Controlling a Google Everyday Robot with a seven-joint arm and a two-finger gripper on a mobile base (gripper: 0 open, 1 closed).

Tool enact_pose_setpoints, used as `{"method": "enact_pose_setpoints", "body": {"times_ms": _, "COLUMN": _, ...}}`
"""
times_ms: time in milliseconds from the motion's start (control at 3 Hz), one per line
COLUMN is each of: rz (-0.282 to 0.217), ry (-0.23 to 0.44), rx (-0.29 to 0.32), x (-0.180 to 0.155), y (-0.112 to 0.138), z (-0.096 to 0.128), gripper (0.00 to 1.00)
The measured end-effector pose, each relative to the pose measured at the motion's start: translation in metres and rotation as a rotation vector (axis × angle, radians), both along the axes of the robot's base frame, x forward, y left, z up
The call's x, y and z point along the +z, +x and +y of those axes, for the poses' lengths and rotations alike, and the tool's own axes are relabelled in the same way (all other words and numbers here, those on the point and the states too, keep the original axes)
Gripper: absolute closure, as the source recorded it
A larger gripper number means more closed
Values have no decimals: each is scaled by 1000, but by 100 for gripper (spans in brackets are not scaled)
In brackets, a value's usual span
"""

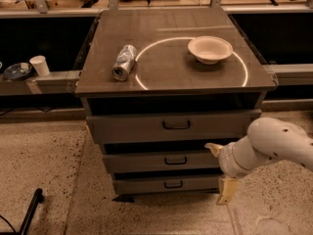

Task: Open middle drawer

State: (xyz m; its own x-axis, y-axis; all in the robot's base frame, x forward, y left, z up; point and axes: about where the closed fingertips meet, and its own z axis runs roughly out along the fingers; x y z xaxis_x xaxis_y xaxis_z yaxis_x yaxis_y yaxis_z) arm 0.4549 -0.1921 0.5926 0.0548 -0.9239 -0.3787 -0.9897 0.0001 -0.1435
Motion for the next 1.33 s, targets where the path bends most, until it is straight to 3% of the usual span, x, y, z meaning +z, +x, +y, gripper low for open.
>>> {"method": "enact_pose_setpoints", "body": {"times_ms": 333, "rz": -56, "ry": 56, "rx": 130, "x": -39, "y": 9, "z": 46, "gripper": 0}}
{"method": "enact_pose_setpoints", "body": {"times_ms": 667, "rz": -75, "ry": 65, "rx": 133, "x": -44, "y": 14, "z": 51, "gripper": 0}}
{"method": "enact_pose_setpoints", "body": {"times_ms": 1000, "rz": -66, "ry": 74, "rx": 177, "x": -45, "y": 14, "z": 59, "gripper": 0}}
{"method": "enact_pose_setpoints", "body": {"times_ms": 1333, "rz": -92, "ry": 144, "rx": 186, "x": -76, "y": 29, "z": 67, "gripper": 0}}
